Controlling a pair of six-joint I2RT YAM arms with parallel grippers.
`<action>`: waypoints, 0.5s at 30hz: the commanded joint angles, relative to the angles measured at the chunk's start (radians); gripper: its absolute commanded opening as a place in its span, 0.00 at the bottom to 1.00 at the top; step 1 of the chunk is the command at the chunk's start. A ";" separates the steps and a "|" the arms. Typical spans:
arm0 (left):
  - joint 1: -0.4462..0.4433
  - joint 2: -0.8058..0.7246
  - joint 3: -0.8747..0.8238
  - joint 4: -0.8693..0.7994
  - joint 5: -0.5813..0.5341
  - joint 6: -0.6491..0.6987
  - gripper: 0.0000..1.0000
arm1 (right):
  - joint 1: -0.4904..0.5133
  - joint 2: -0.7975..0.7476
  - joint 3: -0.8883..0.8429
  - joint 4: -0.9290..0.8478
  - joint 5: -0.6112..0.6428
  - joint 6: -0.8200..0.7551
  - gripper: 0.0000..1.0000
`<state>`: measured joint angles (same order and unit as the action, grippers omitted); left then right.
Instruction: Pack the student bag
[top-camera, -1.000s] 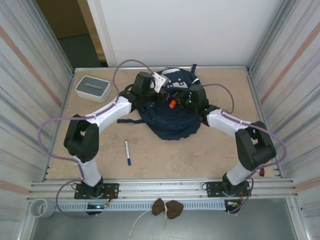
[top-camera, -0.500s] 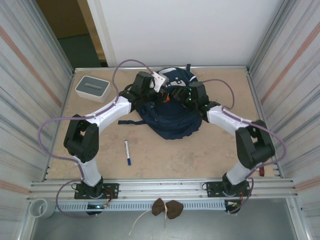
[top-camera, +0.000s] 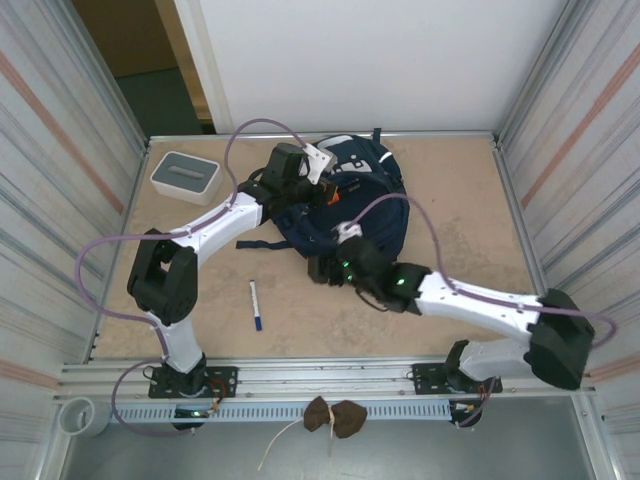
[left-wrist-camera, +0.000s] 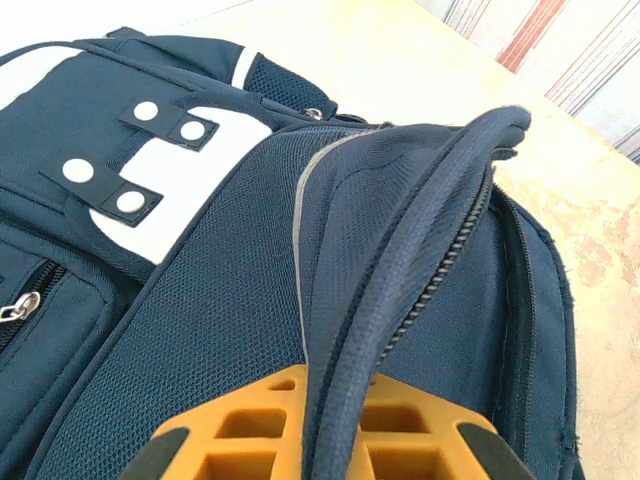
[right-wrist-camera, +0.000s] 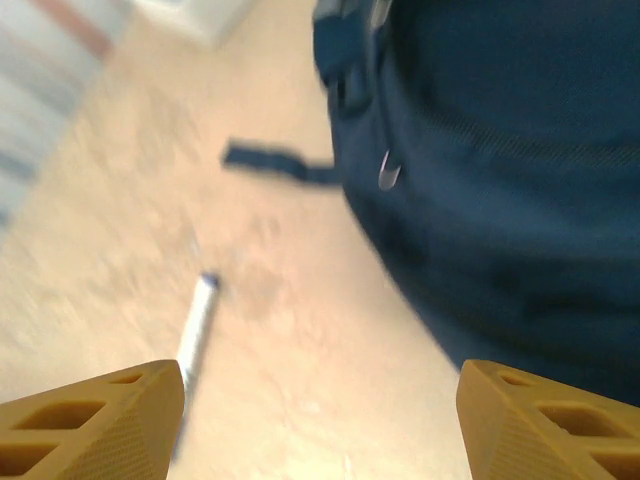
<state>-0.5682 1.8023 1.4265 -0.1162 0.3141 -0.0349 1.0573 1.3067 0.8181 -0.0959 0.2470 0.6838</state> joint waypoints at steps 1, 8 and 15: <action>0.010 -0.067 0.028 0.080 0.028 -0.011 0.00 | 0.077 0.114 0.049 -0.005 0.089 -0.104 0.71; 0.010 -0.066 0.026 0.079 0.038 -0.020 0.00 | 0.178 0.417 0.282 -0.024 -0.077 -0.224 0.72; 0.008 -0.073 0.027 0.073 0.037 -0.016 0.00 | 0.210 0.644 0.477 -0.070 -0.147 -0.255 0.74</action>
<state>-0.5682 1.8023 1.4265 -0.1162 0.3149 -0.0353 1.2663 1.8954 1.2495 -0.1238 0.1467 0.4713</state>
